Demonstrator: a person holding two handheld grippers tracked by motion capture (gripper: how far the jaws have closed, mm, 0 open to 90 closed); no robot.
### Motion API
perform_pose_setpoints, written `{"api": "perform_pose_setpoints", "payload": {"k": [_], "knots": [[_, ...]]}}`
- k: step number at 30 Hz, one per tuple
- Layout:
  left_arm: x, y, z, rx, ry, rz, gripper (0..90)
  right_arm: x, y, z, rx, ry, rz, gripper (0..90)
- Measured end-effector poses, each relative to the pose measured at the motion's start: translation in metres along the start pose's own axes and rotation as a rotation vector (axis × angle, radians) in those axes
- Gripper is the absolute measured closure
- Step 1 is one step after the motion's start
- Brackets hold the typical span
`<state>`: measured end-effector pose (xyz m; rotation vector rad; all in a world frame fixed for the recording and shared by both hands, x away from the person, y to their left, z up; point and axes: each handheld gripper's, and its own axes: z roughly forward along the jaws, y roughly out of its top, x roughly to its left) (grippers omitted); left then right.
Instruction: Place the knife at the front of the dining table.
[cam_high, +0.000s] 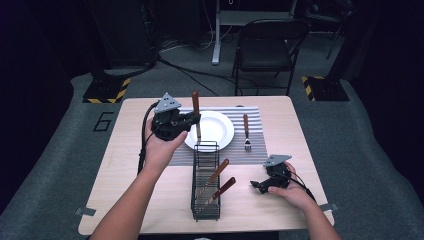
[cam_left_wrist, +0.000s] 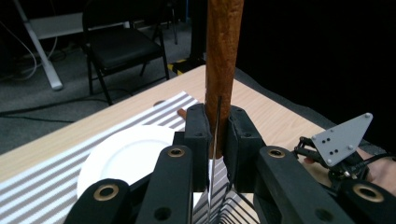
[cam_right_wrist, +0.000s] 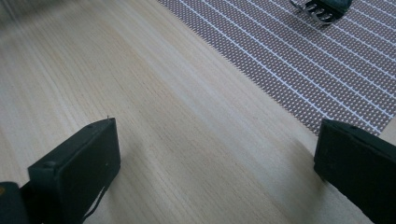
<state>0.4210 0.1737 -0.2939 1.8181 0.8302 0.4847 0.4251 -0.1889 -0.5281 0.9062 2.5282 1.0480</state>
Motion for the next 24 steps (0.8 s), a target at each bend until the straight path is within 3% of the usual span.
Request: {"api": "perform_pose_setpoints", "payload": {"k": [5,15,24], "knots": [[0.006,0.004,-0.008,-0.021,0.018,0.0,80.7,0.0,0.0,0.0,0.0,0.0,0.0,0.0],[0.028,0.002,-0.015,-0.015,0.06,-0.045,80.7,0.0,0.0,0.0,0.002,0.001,0.001,0.0],[0.046,0.002,-0.012,-0.017,0.097,-0.073,80.7,0.0,0.0,0.0,0.001,0.001,-0.001,0.0]]}}
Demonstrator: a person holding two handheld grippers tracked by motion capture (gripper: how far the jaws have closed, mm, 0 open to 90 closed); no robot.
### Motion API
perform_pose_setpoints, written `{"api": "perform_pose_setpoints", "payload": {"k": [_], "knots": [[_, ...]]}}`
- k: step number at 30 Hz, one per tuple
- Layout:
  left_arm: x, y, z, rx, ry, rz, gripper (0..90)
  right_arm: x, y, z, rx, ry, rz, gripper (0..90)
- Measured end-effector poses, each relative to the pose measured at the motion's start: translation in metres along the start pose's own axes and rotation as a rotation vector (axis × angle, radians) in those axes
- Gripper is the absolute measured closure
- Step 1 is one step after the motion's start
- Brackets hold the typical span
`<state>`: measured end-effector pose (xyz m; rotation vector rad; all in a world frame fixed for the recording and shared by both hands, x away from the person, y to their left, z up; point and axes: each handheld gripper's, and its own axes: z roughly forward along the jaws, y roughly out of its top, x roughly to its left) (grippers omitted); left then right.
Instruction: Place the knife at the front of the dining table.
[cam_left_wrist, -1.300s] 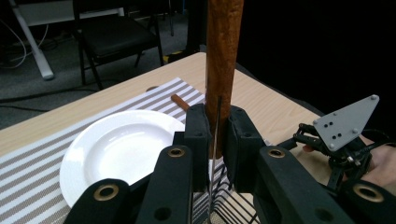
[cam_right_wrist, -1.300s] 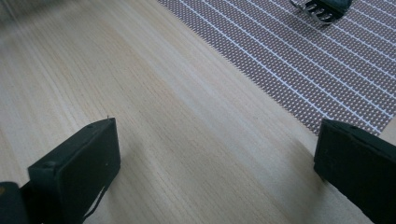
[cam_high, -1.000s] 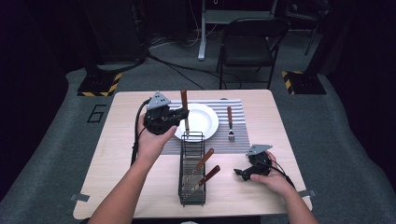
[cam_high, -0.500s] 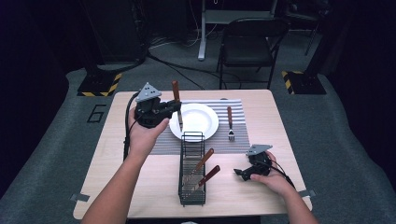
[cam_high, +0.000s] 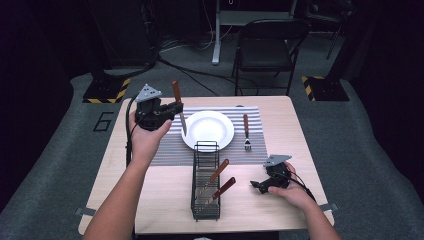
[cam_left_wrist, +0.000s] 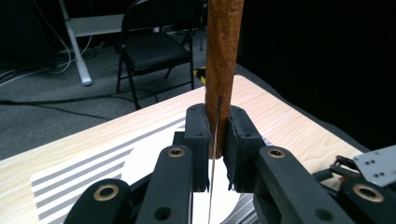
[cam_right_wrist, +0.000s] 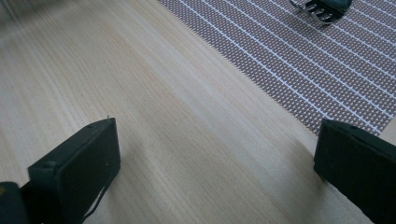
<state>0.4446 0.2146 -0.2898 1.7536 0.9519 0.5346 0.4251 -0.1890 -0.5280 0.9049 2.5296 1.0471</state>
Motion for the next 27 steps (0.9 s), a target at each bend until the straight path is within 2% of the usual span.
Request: {"api": "perform_pose_setpoints", "payload": {"k": [3,12,19,27], "knots": [[0.007,0.002,0.004,0.009,0.027,0.001,80.7,0.0,0.0,0.0,0.001,0.001,0.002,0.0],[0.024,-0.001,0.016,0.031,0.063,-0.03,80.7,0.0,0.0,0.0,0.0,0.0,0.002,0.0],[0.035,-0.015,0.031,0.055,0.092,-0.055,80.7,0.0,0.0,0.0,0.0,0.0,0.001,0.0],[0.047,-0.03,0.038,0.071,0.111,-0.085,80.7,0.0,0.0,0.0,-0.001,-0.001,0.0,0.0]]}}
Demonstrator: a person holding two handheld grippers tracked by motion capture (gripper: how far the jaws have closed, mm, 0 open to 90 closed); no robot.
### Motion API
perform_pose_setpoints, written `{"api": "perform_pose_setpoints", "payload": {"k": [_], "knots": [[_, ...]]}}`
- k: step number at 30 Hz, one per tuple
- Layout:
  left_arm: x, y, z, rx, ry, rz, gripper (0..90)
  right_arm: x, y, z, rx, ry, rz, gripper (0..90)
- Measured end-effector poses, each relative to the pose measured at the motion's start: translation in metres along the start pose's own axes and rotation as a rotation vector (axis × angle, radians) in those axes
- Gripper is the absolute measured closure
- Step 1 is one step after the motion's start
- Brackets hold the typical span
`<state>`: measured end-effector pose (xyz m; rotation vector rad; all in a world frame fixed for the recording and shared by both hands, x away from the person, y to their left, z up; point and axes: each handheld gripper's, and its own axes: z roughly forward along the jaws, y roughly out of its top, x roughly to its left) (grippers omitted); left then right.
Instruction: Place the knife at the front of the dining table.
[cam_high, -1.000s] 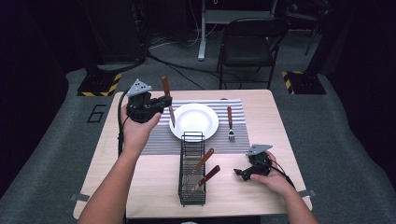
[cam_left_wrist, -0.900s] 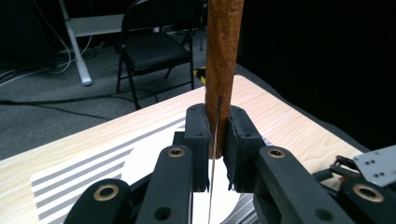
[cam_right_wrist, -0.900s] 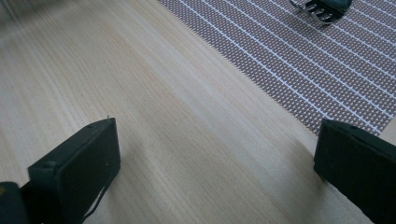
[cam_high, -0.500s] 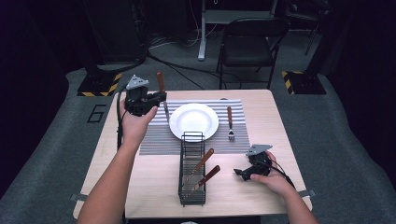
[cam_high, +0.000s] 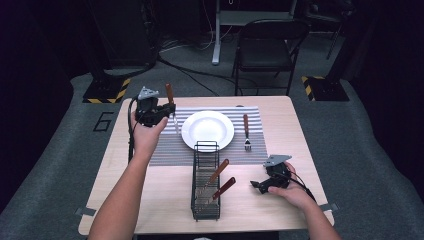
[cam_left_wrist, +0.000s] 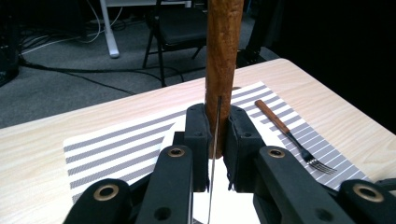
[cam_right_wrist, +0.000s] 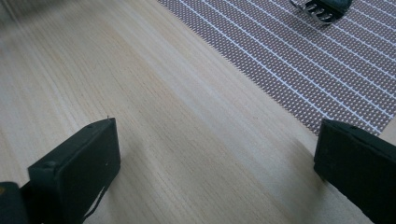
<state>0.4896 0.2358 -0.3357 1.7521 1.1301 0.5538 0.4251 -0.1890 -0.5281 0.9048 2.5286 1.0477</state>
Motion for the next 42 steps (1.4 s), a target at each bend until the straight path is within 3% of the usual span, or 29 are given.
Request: {"api": "perform_pose_setpoints", "payload": {"k": [9,23,33,42], "knots": [[0.012,-0.016,0.006,0.014,0.034,-0.027,80.7,0.0,0.0,0.0,0.001,0.001,0.0,0.0],[0.032,-0.047,0.025,0.077,0.094,-0.073,80.7,0.0,0.0,0.0,0.001,0.0,0.002,0.0],[0.042,-0.066,0.029,0.139,0.113,-0.096,80.7,0.0,0.0,0.0,0.002,0.001,-0.004,0.0],[0.046,-0.075,0.032,0.16,0.12,-0.116,80.7,0.0,0.0,0.0,0.001,0.0,0.001,0.0]]}}
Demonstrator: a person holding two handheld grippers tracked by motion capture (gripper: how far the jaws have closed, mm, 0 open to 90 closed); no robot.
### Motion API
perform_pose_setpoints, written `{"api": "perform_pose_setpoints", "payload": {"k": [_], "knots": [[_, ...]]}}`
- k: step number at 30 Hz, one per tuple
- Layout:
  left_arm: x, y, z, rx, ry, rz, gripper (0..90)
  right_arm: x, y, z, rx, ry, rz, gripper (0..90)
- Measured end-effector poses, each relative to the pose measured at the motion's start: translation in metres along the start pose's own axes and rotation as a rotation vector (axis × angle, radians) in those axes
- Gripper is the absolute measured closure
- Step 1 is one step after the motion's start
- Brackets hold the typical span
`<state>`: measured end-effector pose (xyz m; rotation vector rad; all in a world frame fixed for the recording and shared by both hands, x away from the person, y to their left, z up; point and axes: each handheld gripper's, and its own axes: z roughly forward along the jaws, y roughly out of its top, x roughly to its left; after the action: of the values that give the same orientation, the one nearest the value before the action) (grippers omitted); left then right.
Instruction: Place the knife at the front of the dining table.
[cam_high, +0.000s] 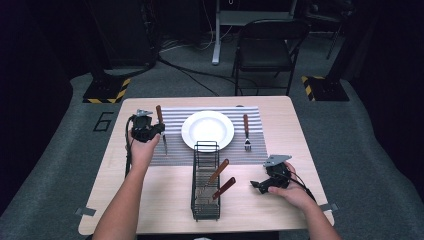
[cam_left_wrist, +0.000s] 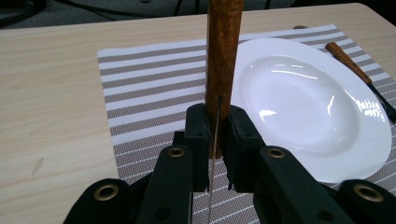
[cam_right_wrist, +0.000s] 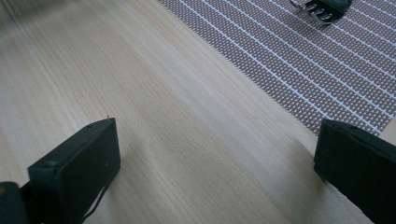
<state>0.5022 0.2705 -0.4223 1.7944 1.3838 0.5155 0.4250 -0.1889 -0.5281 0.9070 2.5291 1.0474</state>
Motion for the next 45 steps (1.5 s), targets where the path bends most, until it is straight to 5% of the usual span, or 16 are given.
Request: {"api": "perform_pose_setpoints", "payload": {"k": [23,36,45], "knots": [[0.002,0.009,0.024,0.04,0.01,-0.013,80.7,0.0,0.0,0.0,0.001,0.001,-0.005,0.0],[0.013,0.008,0.044,0.028,0.013,-0.113,80.6,0.0,0.0,0.0,0.001,0.001,-0.005,0.0],[0.014,0.01,0.066,0.049,0.03,-0.136,80.6,0.0,0.0,0.0,-0.001,0.0,0.0,0.0]]}}
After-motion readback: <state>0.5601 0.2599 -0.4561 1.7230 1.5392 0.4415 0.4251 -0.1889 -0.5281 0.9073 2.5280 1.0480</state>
